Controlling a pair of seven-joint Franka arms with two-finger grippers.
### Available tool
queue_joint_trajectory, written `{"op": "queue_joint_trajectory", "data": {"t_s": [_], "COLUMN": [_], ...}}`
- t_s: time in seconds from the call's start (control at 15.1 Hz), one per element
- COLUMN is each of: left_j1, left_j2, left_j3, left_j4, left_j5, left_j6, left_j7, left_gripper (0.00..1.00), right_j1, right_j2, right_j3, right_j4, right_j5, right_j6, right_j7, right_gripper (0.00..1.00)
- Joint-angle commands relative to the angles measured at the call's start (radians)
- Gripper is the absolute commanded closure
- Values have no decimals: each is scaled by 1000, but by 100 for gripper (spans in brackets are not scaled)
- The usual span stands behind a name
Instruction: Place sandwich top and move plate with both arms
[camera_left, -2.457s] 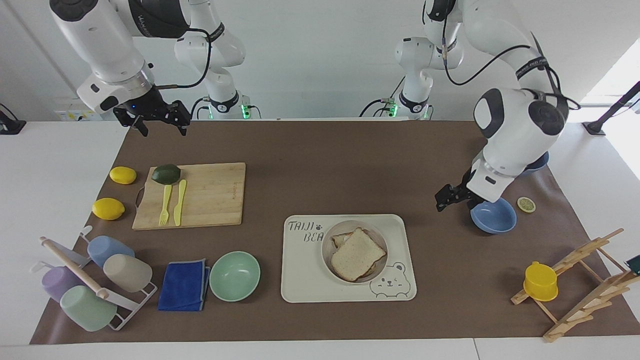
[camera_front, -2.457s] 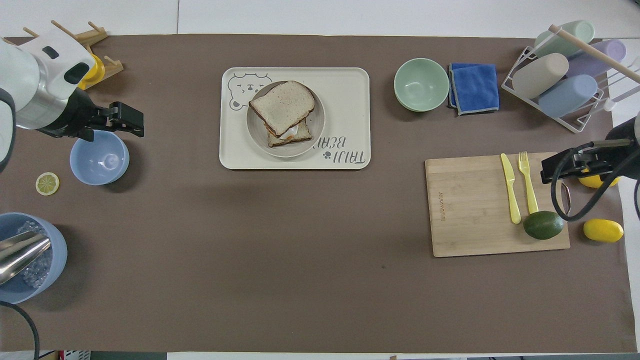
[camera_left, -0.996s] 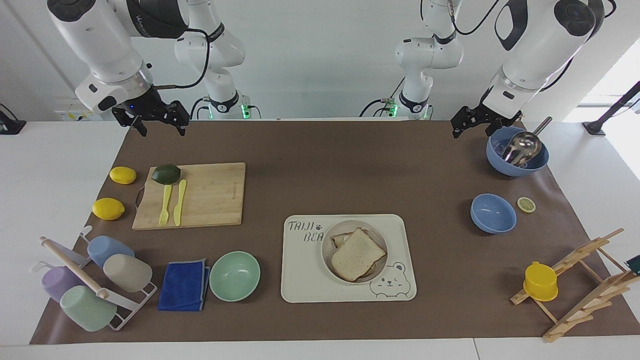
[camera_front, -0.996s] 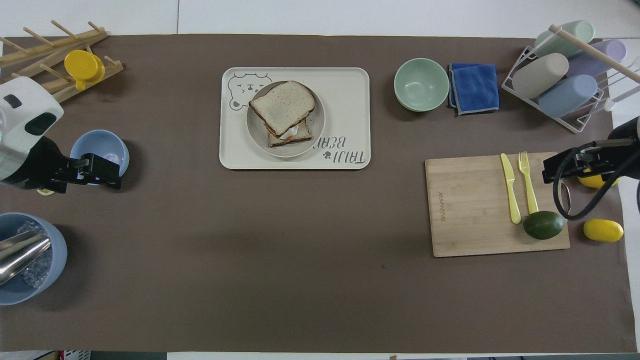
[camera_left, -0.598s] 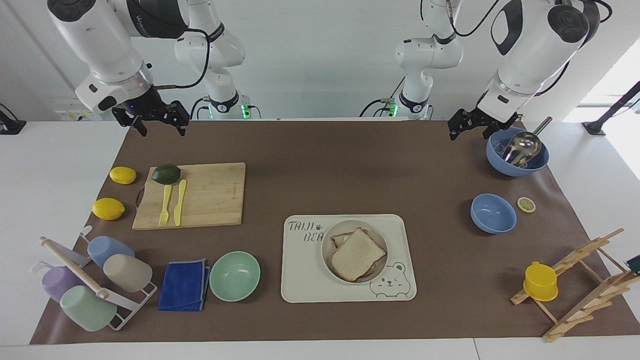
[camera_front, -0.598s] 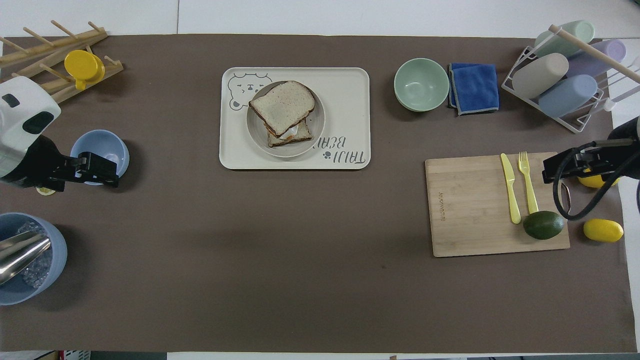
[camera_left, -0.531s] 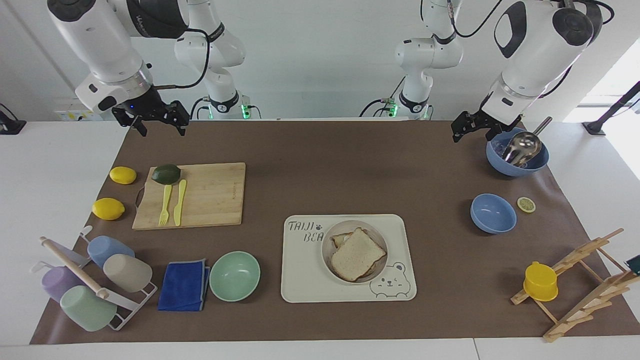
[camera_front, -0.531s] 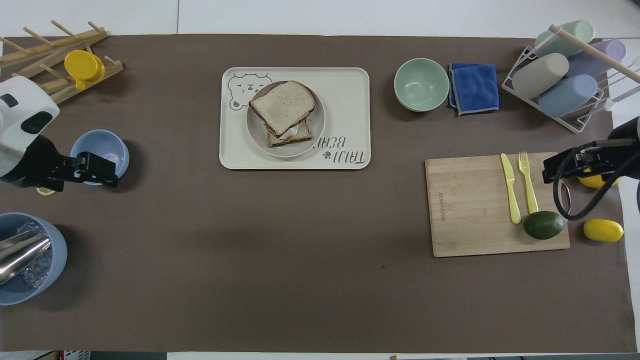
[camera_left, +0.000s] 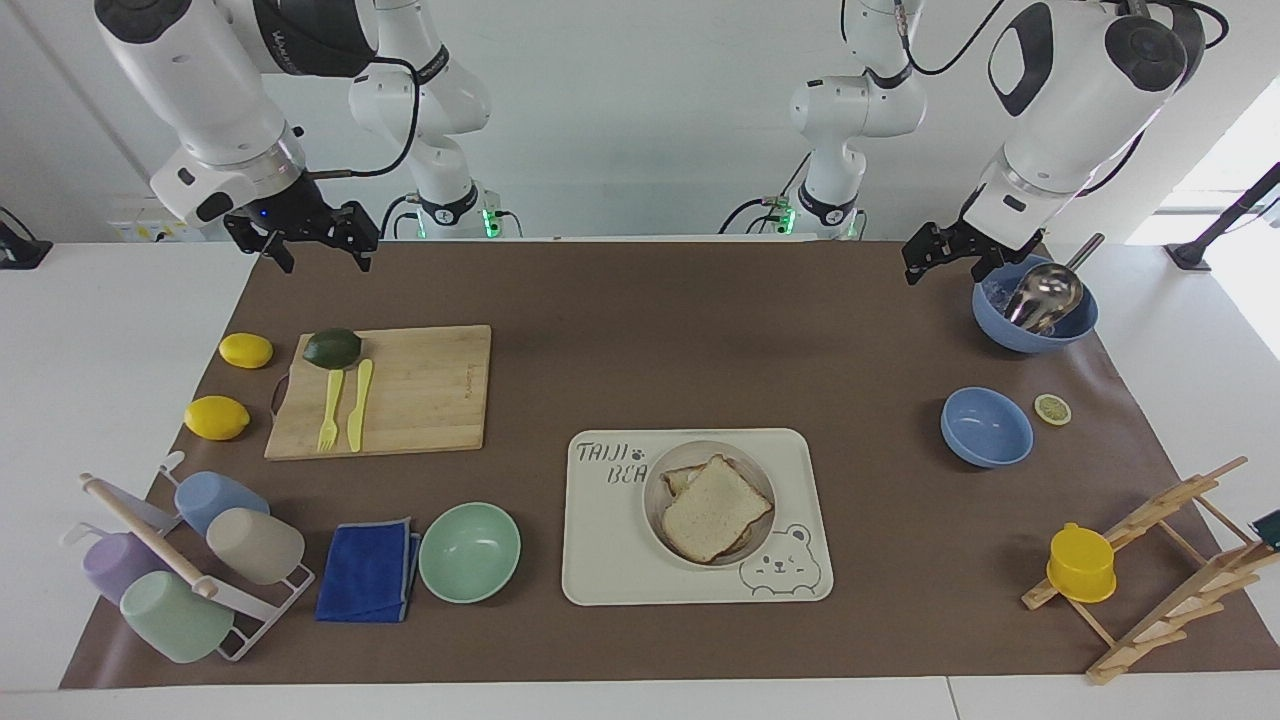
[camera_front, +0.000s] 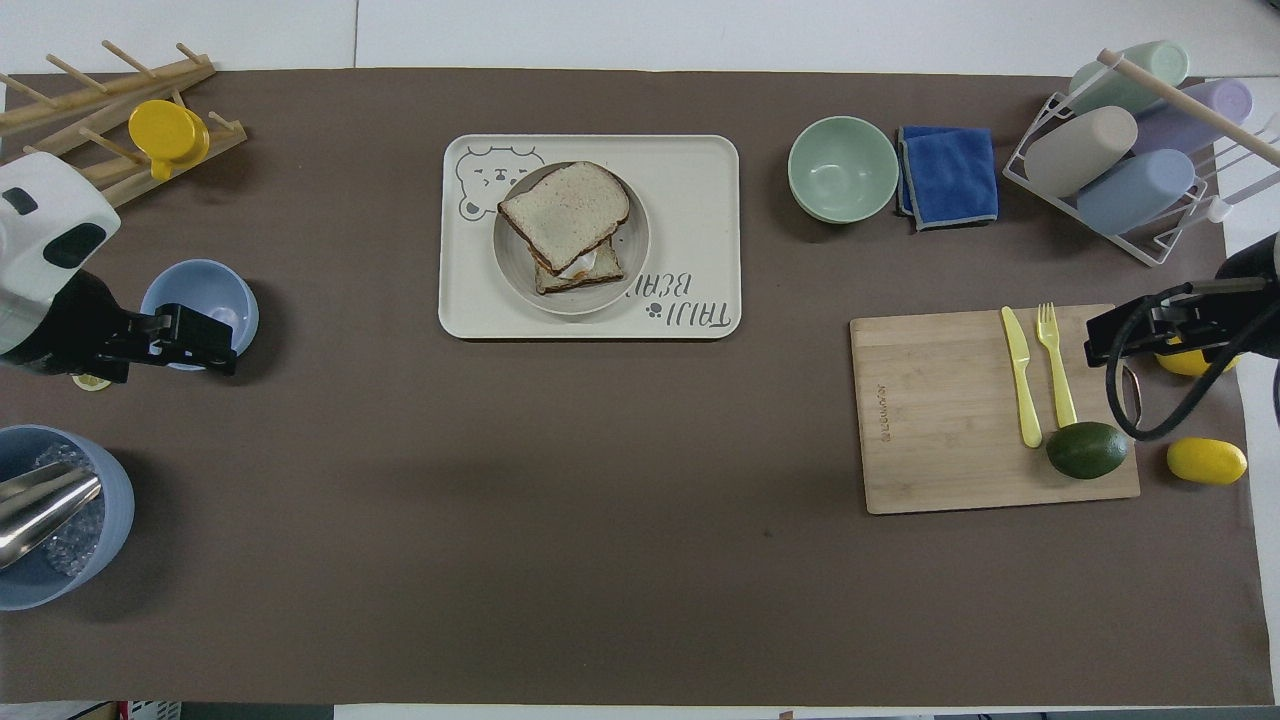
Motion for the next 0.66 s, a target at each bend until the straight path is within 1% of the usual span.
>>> {"op": "queue_joint_trajectory", "data": {"t_s": [0.0,0.13,0.2,0.6], "left_j1": [21,21,21,21], "left_j2": [-8,-7,-7,-10], "left_j3": [-17,-12,-11,-12], "left_j4": [-5,42,47,33], "left_j5": [18,12,12,12], "left_j6": [15,9,6,18], "left_j7": [13,10,10,10], "left_gripper": [0,0,0,0], "right_j1": [-14,-14,-14,-14], "right_j2": [-17,-17,-17,-17], "right_j3": [7,7,7,7], "right_j4": [-19,-19,-19,-19], "right_j5": [8,8,8,8], "right_j6": [-3,-3,-3,-3], "right_j7": [-20,-20,-20,-20], "right_gripper": [0,0,0,0]}}
